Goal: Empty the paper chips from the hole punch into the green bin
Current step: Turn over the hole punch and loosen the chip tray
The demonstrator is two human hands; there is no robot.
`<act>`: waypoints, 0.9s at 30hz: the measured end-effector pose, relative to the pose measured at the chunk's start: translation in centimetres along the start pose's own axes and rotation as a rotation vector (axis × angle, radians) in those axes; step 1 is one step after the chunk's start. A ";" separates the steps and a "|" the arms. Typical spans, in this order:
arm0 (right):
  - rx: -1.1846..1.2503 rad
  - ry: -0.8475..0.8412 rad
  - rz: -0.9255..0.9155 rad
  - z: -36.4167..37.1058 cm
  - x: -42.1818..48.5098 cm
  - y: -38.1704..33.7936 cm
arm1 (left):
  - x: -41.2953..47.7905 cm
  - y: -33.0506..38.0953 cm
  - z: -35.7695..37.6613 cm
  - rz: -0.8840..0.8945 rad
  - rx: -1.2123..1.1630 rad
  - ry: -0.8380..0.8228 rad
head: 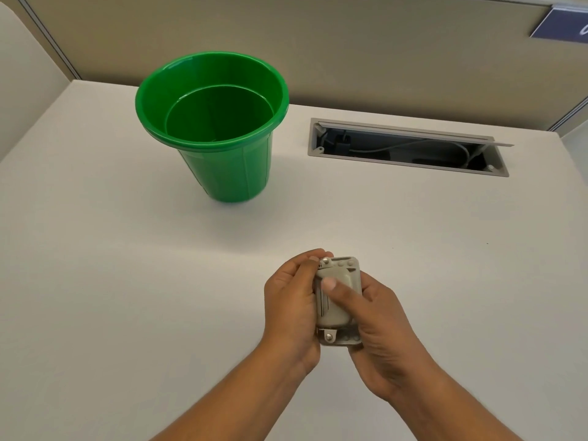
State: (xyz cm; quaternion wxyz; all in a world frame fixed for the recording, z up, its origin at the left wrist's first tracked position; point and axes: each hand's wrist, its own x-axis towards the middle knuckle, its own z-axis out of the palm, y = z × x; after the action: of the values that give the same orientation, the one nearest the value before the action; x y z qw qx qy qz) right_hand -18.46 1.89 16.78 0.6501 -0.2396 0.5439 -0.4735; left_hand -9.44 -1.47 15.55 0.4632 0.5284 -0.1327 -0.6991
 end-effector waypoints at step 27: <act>0.075 -0.083 0.028 -1.6 -0.6 0.6 | 2.6 3.2 -3.3 0.171 0.581 -0.281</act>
State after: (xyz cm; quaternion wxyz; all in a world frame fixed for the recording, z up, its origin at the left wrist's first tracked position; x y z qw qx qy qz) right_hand -19.67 2.98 16.11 0.6873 -0.2267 0.5016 -0.4739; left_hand -5.01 -4.24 14.78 0.3273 0.5235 -0.4329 -0.6568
